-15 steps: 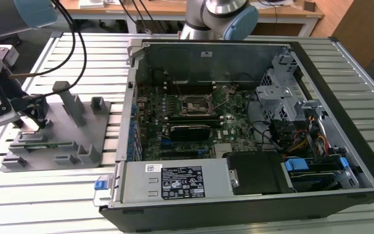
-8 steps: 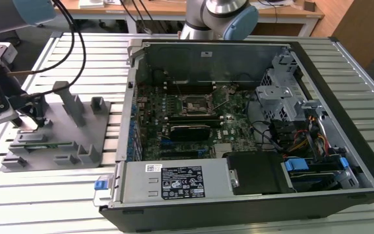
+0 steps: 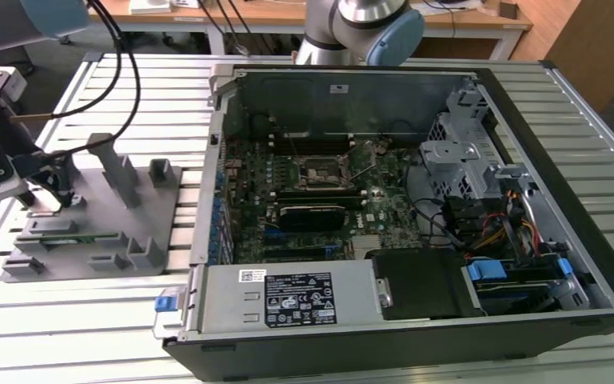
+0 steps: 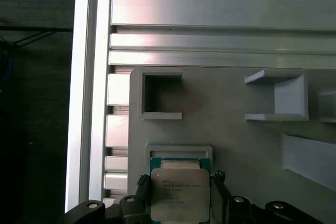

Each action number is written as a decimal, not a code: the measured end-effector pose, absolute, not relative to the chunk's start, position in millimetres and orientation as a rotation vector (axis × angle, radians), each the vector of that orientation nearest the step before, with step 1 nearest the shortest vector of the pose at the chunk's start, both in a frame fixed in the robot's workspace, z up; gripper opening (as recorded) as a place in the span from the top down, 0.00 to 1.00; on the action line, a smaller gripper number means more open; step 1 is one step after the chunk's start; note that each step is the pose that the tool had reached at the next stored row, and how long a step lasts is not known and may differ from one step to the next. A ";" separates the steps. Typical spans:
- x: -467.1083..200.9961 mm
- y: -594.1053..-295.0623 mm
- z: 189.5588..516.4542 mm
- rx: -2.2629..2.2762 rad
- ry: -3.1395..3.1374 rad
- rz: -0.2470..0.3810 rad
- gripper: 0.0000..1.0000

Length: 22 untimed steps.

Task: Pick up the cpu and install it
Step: 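Pick up the cpu and move it towards the insertion slot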

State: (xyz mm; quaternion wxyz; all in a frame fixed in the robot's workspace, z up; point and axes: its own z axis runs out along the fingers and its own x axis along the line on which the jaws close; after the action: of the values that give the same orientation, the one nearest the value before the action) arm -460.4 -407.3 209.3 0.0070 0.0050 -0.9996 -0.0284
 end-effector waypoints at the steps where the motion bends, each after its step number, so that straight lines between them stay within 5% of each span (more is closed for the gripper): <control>1: -460.4 -407.3 210.5 0.016 -3.126 -0.089 0.46; 22: -460.5 -406.8 229.2 0.017 -3.126 -0.093 0.46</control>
State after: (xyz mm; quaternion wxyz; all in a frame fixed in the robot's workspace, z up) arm -460.5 -406.8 229.2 0.0069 0.0054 -0.9995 -0.0299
